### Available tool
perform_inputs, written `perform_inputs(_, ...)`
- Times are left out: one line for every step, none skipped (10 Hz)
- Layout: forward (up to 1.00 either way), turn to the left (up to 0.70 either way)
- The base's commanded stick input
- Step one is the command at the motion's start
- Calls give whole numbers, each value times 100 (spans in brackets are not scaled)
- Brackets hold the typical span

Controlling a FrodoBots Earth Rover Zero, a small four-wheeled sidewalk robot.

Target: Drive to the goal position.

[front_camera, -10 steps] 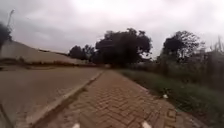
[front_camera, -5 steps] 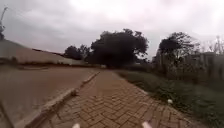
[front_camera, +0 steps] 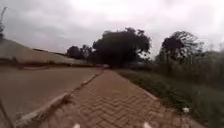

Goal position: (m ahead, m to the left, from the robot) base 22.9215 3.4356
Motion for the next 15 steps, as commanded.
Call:
perform_inputs(70, 0)
perform_inputs(70, 0)
perform_inputs(70, 0)
perform_inputs(70, 0)
perform_inputs(70, 0)
perform_inputs(70, 3)
perform_inputs(70, 9)
perform_inputs(70, 0)
perform_inputs(70, 0)
perform_inputs(70, 0)
perform_inputs(70, 0)
perform_inputs(70, 0)
perform_inputs(70, 20)
perform_inputs(70, 19)
perform_inputs(70, 18)
